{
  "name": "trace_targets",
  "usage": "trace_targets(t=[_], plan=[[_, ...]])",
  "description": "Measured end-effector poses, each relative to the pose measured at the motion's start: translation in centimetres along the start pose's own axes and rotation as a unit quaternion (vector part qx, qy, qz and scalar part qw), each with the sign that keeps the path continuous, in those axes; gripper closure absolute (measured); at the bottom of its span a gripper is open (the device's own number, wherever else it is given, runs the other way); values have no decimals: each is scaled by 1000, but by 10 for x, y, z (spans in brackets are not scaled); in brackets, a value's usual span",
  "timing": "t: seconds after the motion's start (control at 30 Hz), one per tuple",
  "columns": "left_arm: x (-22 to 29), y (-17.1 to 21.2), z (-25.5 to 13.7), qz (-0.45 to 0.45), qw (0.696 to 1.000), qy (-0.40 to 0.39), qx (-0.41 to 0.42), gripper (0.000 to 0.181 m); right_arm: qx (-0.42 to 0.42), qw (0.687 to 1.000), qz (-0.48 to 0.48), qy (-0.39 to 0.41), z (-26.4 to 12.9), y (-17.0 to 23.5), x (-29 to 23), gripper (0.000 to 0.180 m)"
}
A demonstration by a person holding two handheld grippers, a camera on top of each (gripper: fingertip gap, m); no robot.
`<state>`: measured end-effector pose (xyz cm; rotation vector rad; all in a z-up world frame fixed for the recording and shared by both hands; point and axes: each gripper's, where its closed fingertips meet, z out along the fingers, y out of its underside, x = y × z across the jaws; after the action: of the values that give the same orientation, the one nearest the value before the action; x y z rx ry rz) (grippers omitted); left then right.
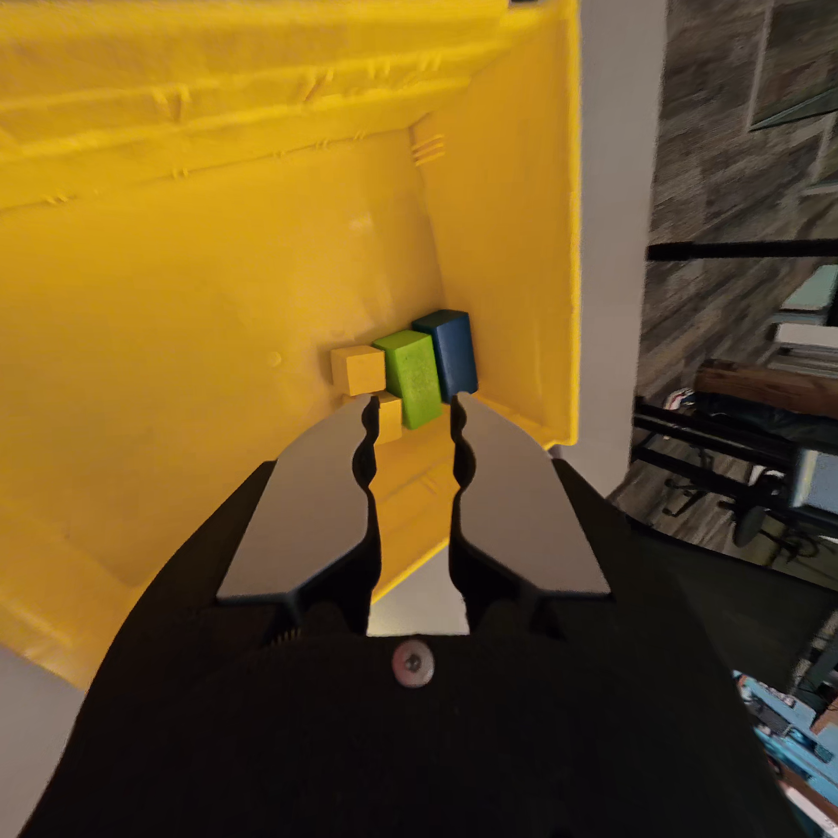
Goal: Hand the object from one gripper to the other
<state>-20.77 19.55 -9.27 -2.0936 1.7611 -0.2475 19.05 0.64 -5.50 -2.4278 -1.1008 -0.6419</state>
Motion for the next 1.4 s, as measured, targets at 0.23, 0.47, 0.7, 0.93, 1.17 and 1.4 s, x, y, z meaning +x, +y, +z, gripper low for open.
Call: trace_targets(t=[0.23, 0.47, 0.7, 0.93, 1.17, 1.4], plan=[[57, -75, -96, 4, 954, 150, 259, 142, 220, 953, -74, 196, -74, -111, 30, 143], [127, -125, -171, -15, 824, 394, 406, 143, 495, 822, -168, 227, -164, -235, -52, 127], [161, -149, -182, -37, 766, 483, 423, 143, 507, 779, -152, 337, -193, -259, -61, 127], [184, -158, -179, -32, 748, 517, 415, 143, 506, 743, -163, 407, -204, -261, -66, 144], [184, -158, -178, -29, 746, 521, 415, 143, 506, 744, -169, 403, -204, -261, -67, 144], [179, -158, -173, -39, 752, 516, 407, 142, 506, 779, -157, 335, -196, -258, -68, 146]])
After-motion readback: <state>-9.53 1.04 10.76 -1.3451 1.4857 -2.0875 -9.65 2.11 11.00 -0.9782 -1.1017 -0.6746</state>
